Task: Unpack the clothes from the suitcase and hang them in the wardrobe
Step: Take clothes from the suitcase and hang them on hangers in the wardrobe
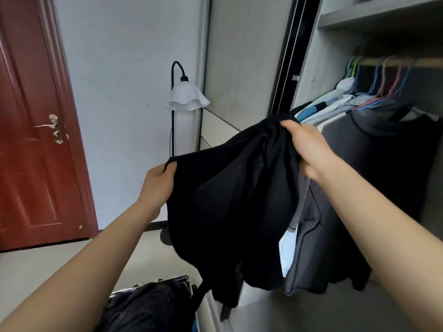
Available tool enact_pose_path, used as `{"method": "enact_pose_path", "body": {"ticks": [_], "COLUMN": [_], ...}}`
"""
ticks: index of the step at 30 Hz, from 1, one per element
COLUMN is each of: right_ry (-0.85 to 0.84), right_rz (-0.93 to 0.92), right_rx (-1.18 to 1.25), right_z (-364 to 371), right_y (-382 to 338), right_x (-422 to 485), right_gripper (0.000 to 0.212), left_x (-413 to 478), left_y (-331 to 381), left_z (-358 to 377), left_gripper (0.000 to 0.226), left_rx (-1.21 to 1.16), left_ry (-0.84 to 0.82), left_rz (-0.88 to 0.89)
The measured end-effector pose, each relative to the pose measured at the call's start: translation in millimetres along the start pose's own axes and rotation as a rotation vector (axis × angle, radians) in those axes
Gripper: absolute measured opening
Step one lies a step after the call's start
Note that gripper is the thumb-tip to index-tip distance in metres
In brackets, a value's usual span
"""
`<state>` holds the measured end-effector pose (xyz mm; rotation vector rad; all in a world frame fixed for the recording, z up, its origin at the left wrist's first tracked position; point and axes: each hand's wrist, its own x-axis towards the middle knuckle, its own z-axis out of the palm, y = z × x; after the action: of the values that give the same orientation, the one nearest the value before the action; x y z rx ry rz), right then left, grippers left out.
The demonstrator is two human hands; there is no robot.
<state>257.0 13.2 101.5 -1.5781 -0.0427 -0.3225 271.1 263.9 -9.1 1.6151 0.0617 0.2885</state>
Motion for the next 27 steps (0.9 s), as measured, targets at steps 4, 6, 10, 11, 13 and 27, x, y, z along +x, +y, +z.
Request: {"method": "enact_pose_path", "body": {"ticks": [4, 6, 10, 11, 13, 27], "right_ry": [0.044, 0.071, 0.130, 0.156, 0.244, 0.264], "right_rz": [-0.040, -0.074, -0.143, -0.154, -0.164, -0.005], "right_rx": [-0.007, -0.013, -0.028, -0.014, 0.064, -0.461], "right_z": [-14.6, -17.1, -15.3, -15.2, -18.8, -62.3], "right_y": [-11.5, -18.8, -28.6, -29.9, -31.2, 9.0], "right_x": [15.1, 20.7, 28.4, 29.6, 33.0, 43.1], "right_gripper": [0.013, 0.015, 0.010, 0.010, 0.011, 0.016], "left_x": [1.8, 0.8, 12.3, 17.1, 25.6, 49.3], "left_y": [8.4, 4.9, -16.6, -21.3, -28.4, 49.1], "left_z": [2.8, 2.1, 1.5, -1.3, -12.0, -42.1], "left_gripper": [0.042, 0.025, 0.015, 0.021, 0.032, 0.021], "left_rx": [0.190, 0.339, 0.689, 0.720, 0.627, -0.190], "left_ry": [-0.193, -0.420, -0.406, -0.319, -0.209, 0.018], "left_rz": [0.193, 0.210, 0.198, 0.184, 0.086, -0.043]}}
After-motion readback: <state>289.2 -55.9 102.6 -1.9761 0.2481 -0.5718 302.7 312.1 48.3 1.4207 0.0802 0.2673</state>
